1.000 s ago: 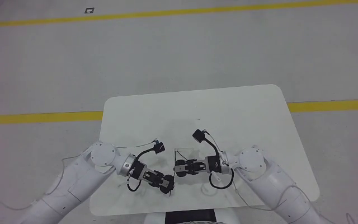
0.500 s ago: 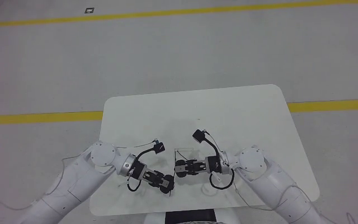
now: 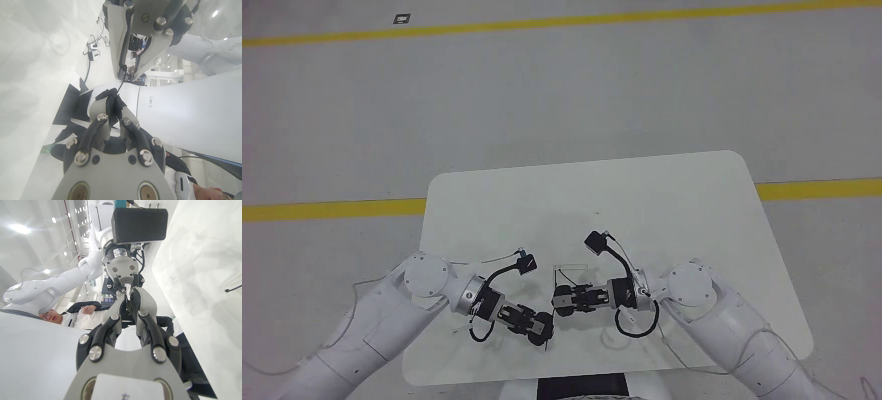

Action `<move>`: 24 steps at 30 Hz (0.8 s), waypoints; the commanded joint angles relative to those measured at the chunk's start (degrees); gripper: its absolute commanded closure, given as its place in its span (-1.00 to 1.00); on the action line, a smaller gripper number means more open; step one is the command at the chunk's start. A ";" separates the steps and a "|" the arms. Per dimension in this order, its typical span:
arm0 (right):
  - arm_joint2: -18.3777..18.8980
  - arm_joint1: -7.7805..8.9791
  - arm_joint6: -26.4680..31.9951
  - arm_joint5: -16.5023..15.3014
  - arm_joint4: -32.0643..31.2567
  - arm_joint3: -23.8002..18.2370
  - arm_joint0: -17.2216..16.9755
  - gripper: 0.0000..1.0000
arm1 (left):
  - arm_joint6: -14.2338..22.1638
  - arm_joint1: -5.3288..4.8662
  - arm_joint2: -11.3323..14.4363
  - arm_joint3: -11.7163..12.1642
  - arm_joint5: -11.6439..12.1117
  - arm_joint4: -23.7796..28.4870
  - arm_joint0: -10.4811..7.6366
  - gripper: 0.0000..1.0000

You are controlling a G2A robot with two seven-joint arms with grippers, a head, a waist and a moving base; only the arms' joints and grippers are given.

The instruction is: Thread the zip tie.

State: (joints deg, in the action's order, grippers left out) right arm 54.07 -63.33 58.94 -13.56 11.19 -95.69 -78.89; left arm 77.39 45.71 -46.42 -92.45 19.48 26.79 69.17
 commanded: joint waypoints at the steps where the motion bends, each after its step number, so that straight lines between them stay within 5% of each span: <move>1: -0.06 0.04 -0.09 0.03 -0.01 0.01 0.05 0.94 | 0.00 0.00 0.00 0.00 0.00 0.00 0.00 1.00; 12: -0.25 0.31 -0.71 0.31 -0.55 -0.22 0.19 1.00 | 0.00 0.00 0.00 0.00 0.00 0.00 0.00 1.00; 13: -0.18 0.34 -0.94 0.32 -0.52 -0.25 0.13 1.00 | 0.00 0.00 0.00 0.00 0.00 0.00 0.00 0.30; 14: -0.03 0.38 -1.36 0.37 -0.51 -0.28 0.02 1.00 | 0.00 0.00 0.00 0.00 0.00 0.00 0.00 -0.68; 15: 0.08 0.42 -1.64 0.41 -0.45 -0.31 -0.08 1.00 | 0.00 0.00 0.00 0.00 0.00 0.00 0.00 -1.00; 24: 2.23 0.93 -5.16 2.21 -0.59 -0.67 -1.12 1.00 | 0.00 0.00 0.00 0.00 0.00 0.00 0.00 -1.00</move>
State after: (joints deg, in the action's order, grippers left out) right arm 56.06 -62.45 54.11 -11.57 10.53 -96.39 -79.89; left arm 77.39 45.71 -46.42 -92.45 19.48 26.79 69.17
